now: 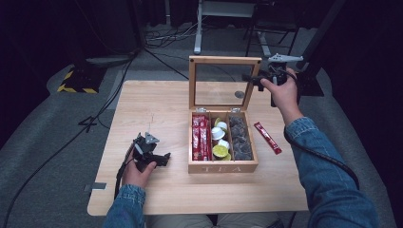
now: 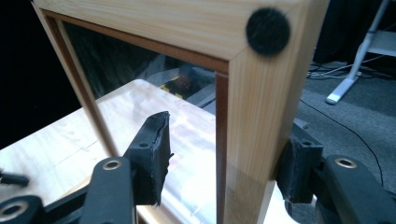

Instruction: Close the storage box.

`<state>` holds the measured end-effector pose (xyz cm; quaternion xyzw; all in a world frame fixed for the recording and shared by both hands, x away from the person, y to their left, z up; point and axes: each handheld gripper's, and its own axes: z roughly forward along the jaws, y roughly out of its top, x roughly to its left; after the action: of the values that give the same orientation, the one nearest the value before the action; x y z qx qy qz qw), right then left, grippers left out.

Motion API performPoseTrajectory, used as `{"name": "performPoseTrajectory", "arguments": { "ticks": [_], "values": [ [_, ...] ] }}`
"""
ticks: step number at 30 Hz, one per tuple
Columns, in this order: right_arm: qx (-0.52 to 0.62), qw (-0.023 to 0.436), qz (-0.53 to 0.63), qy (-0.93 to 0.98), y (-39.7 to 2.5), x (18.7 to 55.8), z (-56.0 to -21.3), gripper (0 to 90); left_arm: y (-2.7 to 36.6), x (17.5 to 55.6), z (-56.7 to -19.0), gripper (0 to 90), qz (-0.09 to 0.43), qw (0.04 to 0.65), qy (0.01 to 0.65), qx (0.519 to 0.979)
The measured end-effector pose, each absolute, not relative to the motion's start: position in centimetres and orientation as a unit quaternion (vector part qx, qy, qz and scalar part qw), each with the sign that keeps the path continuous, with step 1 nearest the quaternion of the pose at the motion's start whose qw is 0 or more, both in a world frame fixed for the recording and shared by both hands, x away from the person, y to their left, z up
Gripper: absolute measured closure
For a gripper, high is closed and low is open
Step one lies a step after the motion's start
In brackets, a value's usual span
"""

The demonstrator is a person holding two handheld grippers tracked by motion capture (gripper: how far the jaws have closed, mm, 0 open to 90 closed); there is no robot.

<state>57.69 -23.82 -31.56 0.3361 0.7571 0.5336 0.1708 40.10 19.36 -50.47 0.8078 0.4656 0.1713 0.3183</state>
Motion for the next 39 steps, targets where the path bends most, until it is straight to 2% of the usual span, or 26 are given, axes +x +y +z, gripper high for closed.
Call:
{"name": "performPoseTrajectory", "arguments": {
  "ticks": [8,19,39],
  "values": [
    [0.312,0.17,0.53,0.77,-24.2,55.4,-31.0,44.7,19.4,40.1,-50.5,4.2,0.172,0.319,0.465,0.808],
    [0.306,0.175,0.519,0.778,-25.2,52.0,-30.5,39.7,19.3,40.1,-50.5,4.3,0.172,0.319,0.466,0.808],
    [0.29,0.184,0.482,0.806,-26.0,47.3,-30.8,39.7,19.3,40.2,-50.5,4.2,0.171,0.319,0.469,0.806]
  ]
}}
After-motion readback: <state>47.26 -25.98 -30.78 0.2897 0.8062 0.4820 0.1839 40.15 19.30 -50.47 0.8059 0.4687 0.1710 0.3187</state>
